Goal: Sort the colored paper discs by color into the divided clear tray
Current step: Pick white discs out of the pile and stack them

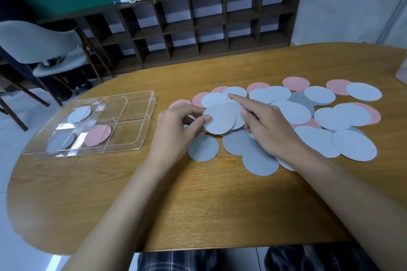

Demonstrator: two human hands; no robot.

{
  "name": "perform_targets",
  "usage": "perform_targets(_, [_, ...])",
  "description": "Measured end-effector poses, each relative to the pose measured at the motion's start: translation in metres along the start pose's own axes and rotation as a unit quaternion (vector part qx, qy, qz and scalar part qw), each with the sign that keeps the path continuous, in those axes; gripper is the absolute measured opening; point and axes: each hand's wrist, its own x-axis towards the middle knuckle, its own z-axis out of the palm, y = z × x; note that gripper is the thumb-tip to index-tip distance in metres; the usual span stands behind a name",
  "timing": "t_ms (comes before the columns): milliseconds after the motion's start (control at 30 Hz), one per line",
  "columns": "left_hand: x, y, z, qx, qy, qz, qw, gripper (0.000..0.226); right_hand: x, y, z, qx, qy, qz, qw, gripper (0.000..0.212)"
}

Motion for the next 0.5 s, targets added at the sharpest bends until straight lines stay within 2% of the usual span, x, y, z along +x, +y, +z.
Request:
perform_targets(67, [0.006,0.001,0.012,-0.022,0.009,-0.016,1.0,0.005,0.0,0.0,-0.001,0.011,0.004,0.008,1.0,0.045])
perform_targets(233, [0.021,-0.001,0.034,-0.05,0.015,-0.046,0.998,0.027,0.003,0.005,-0.006,0.048,0.024,0.051,0.997,0.047])
perform_targets(400, [0.034,0.0,0.046,-0.053,0.004,-0.028,0.998,0.024,0.003,0.005,-0.011,0.076,0.03,0.056,0.995,0.042])
perform_targets(500, [0.04,0.001,0.051,-0.071,-0.009,-0.024,0.997,0.024,0.004,0.004,-0.015,-0.015,0.026,0.043,0.999,0.047])
